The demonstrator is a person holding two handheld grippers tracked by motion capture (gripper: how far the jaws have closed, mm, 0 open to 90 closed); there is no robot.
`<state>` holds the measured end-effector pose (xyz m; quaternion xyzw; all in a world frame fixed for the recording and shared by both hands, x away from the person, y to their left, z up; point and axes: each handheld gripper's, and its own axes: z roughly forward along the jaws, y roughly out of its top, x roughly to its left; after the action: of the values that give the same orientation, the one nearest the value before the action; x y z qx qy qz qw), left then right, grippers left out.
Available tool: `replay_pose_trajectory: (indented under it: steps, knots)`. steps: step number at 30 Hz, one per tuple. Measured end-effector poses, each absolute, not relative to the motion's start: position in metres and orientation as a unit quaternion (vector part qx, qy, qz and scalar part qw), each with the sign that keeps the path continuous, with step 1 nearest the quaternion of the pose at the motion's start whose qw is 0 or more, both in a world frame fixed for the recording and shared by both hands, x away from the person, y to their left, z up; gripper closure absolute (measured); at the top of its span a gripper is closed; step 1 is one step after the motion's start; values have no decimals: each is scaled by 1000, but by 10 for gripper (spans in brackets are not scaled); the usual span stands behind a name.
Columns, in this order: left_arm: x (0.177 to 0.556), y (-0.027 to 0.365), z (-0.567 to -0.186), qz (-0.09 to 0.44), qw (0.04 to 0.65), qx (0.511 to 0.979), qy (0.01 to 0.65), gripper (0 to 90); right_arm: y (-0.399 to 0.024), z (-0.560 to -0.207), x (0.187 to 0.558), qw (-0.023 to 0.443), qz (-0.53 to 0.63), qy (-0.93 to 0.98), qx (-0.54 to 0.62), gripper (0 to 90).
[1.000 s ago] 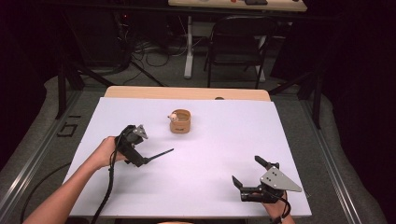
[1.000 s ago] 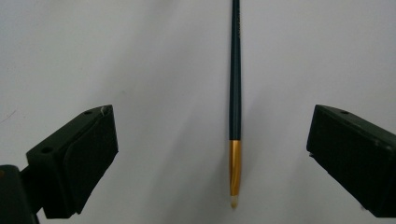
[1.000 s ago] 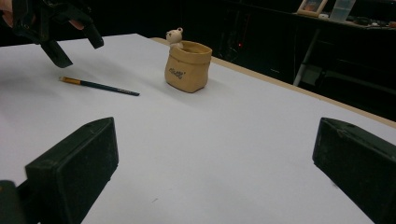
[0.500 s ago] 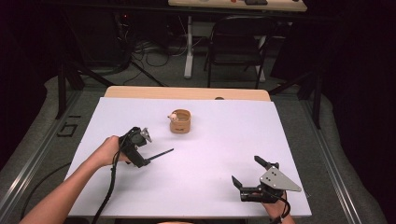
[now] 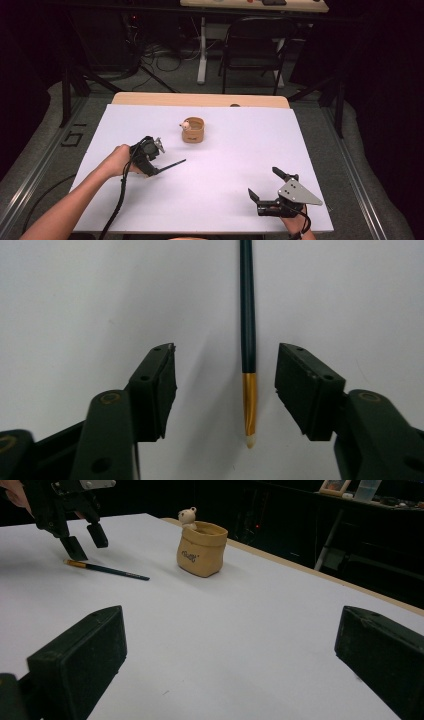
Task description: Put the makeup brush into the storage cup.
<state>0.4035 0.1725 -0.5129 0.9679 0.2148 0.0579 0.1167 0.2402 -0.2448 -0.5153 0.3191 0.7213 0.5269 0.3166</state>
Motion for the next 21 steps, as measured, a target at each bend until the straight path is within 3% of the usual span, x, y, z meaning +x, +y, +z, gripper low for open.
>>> replay_pose_trajectory:
  steps: [11, 21]
  knots:
    - [408, 170, -520, 21, 103, 972, 210, 615, -245, -515, 240, 316, 526, 723, 319, 0]
    - [411, 168, -525, -1, 88, 975, 206, 706, -244, -516, 240, 316, 526, 723, 317, 0]
